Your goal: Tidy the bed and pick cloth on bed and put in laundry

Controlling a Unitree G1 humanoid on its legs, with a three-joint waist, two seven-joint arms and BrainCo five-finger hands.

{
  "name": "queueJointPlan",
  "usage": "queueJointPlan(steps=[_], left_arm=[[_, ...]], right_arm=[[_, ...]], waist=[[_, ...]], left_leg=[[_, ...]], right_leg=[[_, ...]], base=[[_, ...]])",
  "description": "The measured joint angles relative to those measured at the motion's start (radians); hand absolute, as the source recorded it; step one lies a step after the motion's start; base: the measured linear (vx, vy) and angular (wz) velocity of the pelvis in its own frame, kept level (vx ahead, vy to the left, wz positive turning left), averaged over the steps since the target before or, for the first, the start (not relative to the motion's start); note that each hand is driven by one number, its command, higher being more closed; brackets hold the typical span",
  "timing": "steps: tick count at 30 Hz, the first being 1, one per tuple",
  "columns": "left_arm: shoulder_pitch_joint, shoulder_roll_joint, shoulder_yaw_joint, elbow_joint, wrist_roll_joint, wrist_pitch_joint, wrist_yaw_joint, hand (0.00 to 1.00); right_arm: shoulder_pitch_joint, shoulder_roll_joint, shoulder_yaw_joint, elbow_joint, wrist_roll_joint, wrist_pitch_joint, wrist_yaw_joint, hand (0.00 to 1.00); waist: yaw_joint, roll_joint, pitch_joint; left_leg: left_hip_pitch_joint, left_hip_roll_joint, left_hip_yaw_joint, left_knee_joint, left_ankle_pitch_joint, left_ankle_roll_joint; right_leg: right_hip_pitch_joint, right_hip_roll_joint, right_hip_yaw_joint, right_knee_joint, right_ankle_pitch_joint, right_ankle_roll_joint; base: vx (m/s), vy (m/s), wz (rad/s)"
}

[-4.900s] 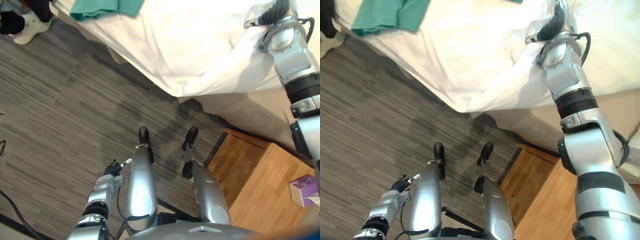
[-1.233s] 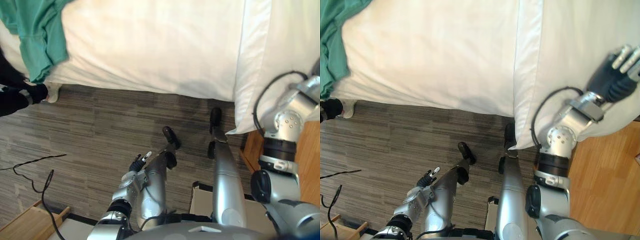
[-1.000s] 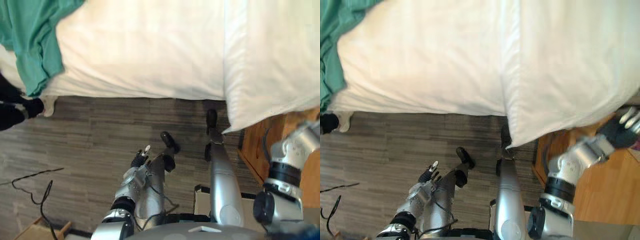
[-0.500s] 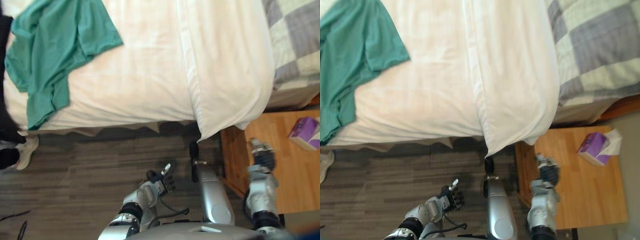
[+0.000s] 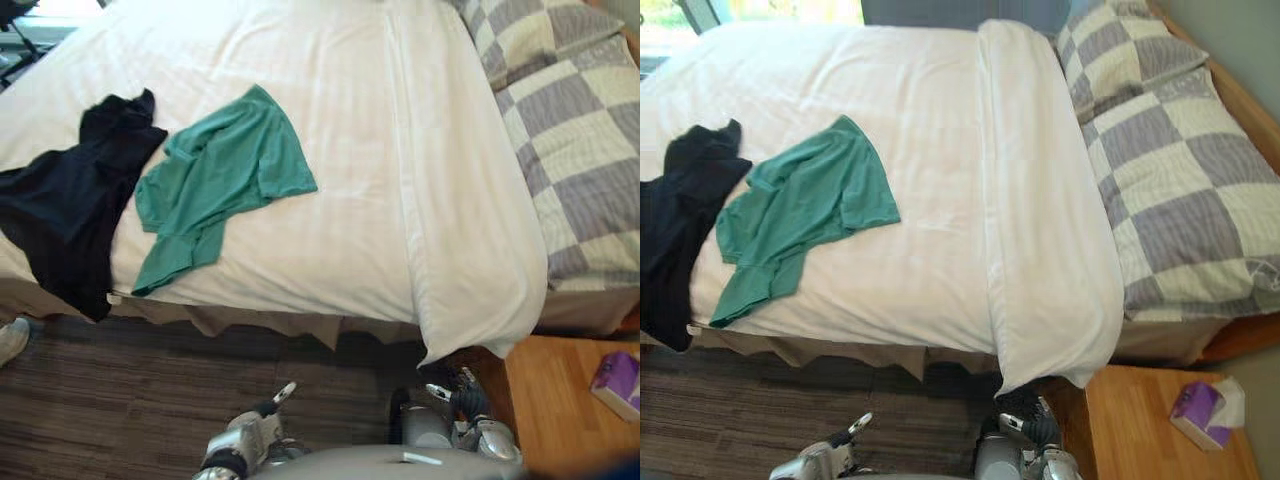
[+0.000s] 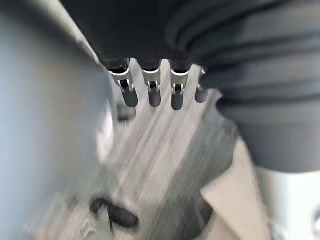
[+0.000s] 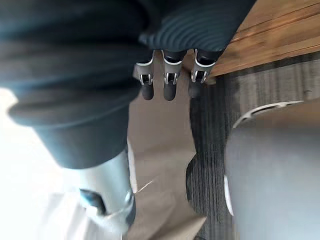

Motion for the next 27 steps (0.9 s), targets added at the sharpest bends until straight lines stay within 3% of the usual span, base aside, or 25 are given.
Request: queueJointPlan(steps=[4, 7, 9, 11, 13, 14, 16, 17, 20, 22, 23, 24, 25, 26, 27], left_arm=[[0.002, -0.007, -0.008, -0.02, -0.011, 0.025, 0.012, 0.0], [0.001, -0.006, -0.01, -0.066, 0.047, 0.039, -0.011, 0.0], [0.002, -0.006, 0.001, -0.078, 0.069, 0.067, 0.003, 0.0], [0.004, -0.008, 0.019, -0.097, 0.064, 0.078, 0.027, 0.0], [0.009, 0.0, 0.057, -0.1, -0.021, 0.081, 0.08, 0.0], [0.01, 0.003, 0.109, -0.101, -0.069, 0.08, 0.11, 0.0], [0.033, 0.008, 0.177, -0.121, -0.091, 0.096, 0.143, 0.0], [0.088, 0.019, 0.203, -0.137, -0.064, 0.119, 0.156, 0.0], [0.172, -0.002, 0.226, -0.111, -0.03, 0.148, 0.161, 0.0], [0.192, -0.027, 0.233, -0.107, 0.004, 0.166, 0.165, 0.0], [0.199, -0.035, 0.225, -0.085, 0.081, 0.188, 0.16, 0.0], [0.206, -0.052, 0.22, -0.051, 0.144, 0.203, 0.158, 0.0], [0.203, -0.044, 0.221, -0.032, 0.173, 0.209, 0.159, 0.0], [0.196, -0.022, 0.175, 0.005, 0.208, 0.229, 0.16, 0.0], [0.202, -0.018, 0.134, 0.028, 0.217, 0.23, 0.16, 0.0]], right_arm=[[-0.044, -0.016, 0.026, 0.017, -0.003, 0.027, 0.017, 0.0], [-0.075, -0.04, 0.071, 0.008, -0.008, 0.06, 0.028, 0.0], [-0.072, -0.043, 0.082, -0.022, -0.006, 0.086, 0.025, 0.0], [-0.071, -0.035, 0.085, -0.042, 0.025, 0.106, 0.026, 0.0], [-0.068, -0.033, 0.077, -0.063, 0.032, 0.115, 0.03, 0.0], [-0.068, -0.027, 0.073, -0.063, 0.033, 0.122, 0.028, 0.0], [-0.067, -0.032, 0.068, -0.059, 0.017, 0.128, 0.025, 0.0], [-0.058, -0.036, 0.067, -0.054, -0.004, 0.118, 0.025, 0.0], [-0.04, -0.046, 0.022, -0.051, -0.018, 0.101, 0.019, 0.0], [-0.024, -0.055, -0.021, -0.05, -0.017, 0.102, 0.008, 0.0], [-0.017, -0.061, -0.048, -0.051, -0.021, 0.108, -0.002, 0.0], [-0.01, -0.063, -0.088, -0.052, -0.047, 0.11, -0.01, 0.0], [-0.014, -0.039, -0.11, -0.037, -0.058, 0.12, -0.019, 0.0], [-0.003, -0.024, -0.158, -0.007, -0.059, 0.13, -0.02, 0.0], [-0.016, -0.029, -0.158, 0.035, -0.058, 0.132, -0.019, 0.0]], waist=[[0.005, 0.015, 0.02], [0.003, 0.026, 0.051], [0.003, 0.038, 0.058], [0.004, 0.03, 0.062], [0.001, 0.02, 0.067], [0.003, -0.004, 0.083], [0.011, 0.004, 0.077], [0.014, -0.015, 0.076], [0.016, -0.013, 0.065], [0.014, 0.002, 0.055], [0.006, 0.018, 0.045], [0.004, 0.039, 0.033], [0.01, 0.006, 0.033], [0.016, 0.015, 0.008], [0.03, 0.018, -0.014]], left_leg=[[-0.051, 0.012, 0.0, 0.087, -0.02, -0.007], [-0.161, 0.054, -0.026, 0.303, -0.054, -0.007], [-0.179, 0.074, -0.024, 0.351, -0.069, 0.001], [-0.183, 0.065, -0.022, 0.306, -0.091, 0.016], [-0.197, 0.057, -0.014, 0.279, -0.108, 0.016], [-0.224, 0.07, 0.002, 0.353, -0.123, 0.023], [-0.244, 0.147, 0.008, 0.455, -0.158, 0.065], [-0.229, 0.235, -0.008, 0.494, -0.152, 0.057], [-0.194, 0.324, -0.087, 0.456, -0.068, 0.044], [-0.202, 0.345, -0.137, 0.43, -0.025, 0.031], [-0.21, 0.344, -0.15, 0.408, -0.015, -0.048], [-0.21, 0.339, -0.139, 0.402, -0.056, -0.187], [-0.215, 0.328, -0.106, 0.459, -0.078, -0.168], [-0.229, 0.3, -0.088, 0.49, -0.128, -0.169], [-0.22, 0.298, -0.034, 0.476, -0.131, -0.158]], right_leg=[[-0.023, -0.006, 0.01, 0.009, -0.013, -0.011], [-0.038, -0.028, 0.011, 0.034, -0.02, -0.002], [-0.039, -0.043, -0.014, 0.073, -0.034, 0.004], [-0.077, -0.076, -0.039, 0.137, -0.067, 0.004], [-0.112, -0.108, -0.06, 0.189, -0.095, -0.005], [-0.116, -0.128, -0.051, 0.203, -0.119, -0.013], [-0.104, -0.13, -0.038, 0.205, -0.119, -0.012], [-0.103, -0.144, -0.001, 0.219, -0.124, 0.0], [-0.109, -0.196, 0.084, 0.234, -0.122, 0.047], [-0.11, -0.243, 0.113, 0.229, -0.111, 0.105], [-0.115, -0.265, 0.123, 0.213, -0.083, 0.143], [-0.102, -0.283, 0.141, 0.166, -0.035, 0.182], [-0.095, -0.307, 0.165, 0.122, -0.002, 0.181], [-0.047, -0.317, 0.157, -0.014, 0.148, 0.115], [-0.026, -0.309, 0.108, -0.108, 0.262, 0.034]], base=[[-0.02, -0.063, -0.01], [-0.09, -0.024, 0.13], [-0.07, 0.004, 0.38], [-0.05, 0.005, 0.51], [-0.01, -0.035, 0.55], [-0.01, -0.058, 0.33], [-0.02, -0.13, -0.14], [-0.05, -0.041, -0.5], [-0.07, 0.235, -0.52], [-0.13, 0.448, -0.09], [-0.23, 0.794, -0.05], [-0.23, 0.851, -0.16], [-0.18, 0.762, -0.37], [-0.11, 0.599, -0.57], [-0.12, 0.722, -0.53]])
